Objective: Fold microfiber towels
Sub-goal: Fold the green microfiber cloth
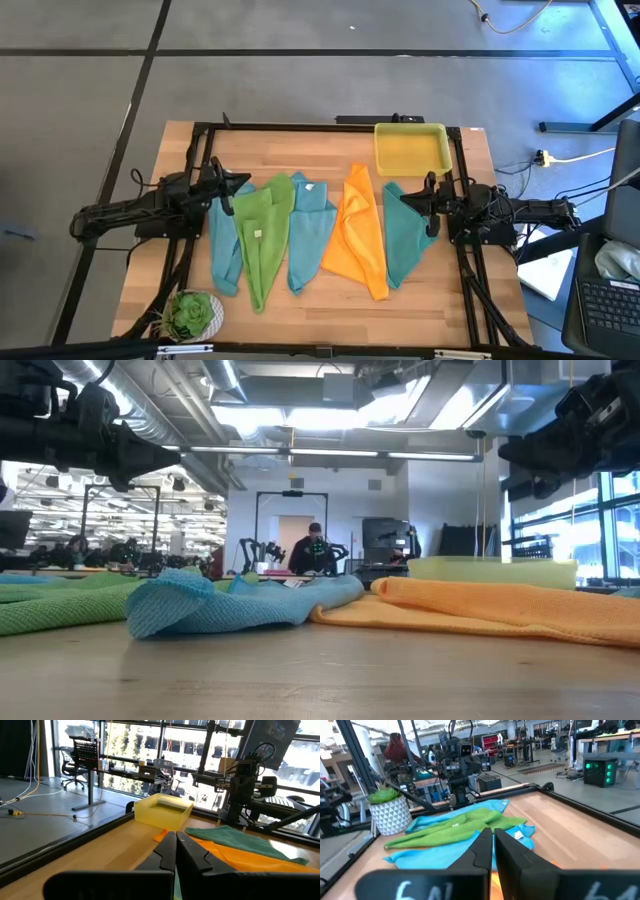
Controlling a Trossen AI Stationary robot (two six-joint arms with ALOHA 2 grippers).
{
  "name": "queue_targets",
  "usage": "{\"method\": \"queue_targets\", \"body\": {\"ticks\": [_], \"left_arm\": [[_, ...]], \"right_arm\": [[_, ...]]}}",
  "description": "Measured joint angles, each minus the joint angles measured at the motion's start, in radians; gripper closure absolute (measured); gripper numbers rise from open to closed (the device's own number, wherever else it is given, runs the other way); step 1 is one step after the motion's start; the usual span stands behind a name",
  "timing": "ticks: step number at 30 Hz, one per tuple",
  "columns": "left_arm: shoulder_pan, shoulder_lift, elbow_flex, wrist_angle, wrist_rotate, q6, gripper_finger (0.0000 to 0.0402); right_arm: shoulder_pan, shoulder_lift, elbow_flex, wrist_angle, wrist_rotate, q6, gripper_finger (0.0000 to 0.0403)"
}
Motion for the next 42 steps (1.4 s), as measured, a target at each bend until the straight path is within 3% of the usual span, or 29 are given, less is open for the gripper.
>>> {"method": "queue_targets", "body": {"ticks": [9,14,16,19,24,29,35,42], "left_arm": [[0.000,0.000,0.000,0.042,-0.011,-0.076,0.0401],[0.000,0.000,0.000,0.082,-0.011,-0.075,0.0401],[0.000,0.000,0.000,0.147,0.003,-0.071,0.0401],[0.000,0.000,0.000,0.295,0.112,-0.025,0.0401],[-0.001,0.054,0.039,0.336,0.181,-0.001,0.0401],[-0.014,0.228,0.114,0.326,0.182,0.046,0.0401],[-0.068,0.570,0.296,0.310,0.172,0.150,0.0393],[-0.117,0.968,0.608,-0.132,-0.023,0.295,0.0310]], "right_arm": [[0.000,0.000,0.000,0.033,0.047,-0.046,0.0381],[0.000,0.000,0.000,0.058,0.024,0.026,0.0374],[0.000,0.012,0.000,0.059,-0.024,0.044,0.0358],[0.000,0.050,0.000,0.072,-0.025,0.063,0.0321],[0.000,0.175,0.031,0.111,0.065,0.083,0.0243],[0.000,0.386,0.180,0.080,0.110,0.049,0.0206],[-0.016,0.678,0.424,-0.238,0.131,-0.008,0.0209],[-0.004,0.820,0.495,-0.312,0.126,-0.029,0.0209]]}}
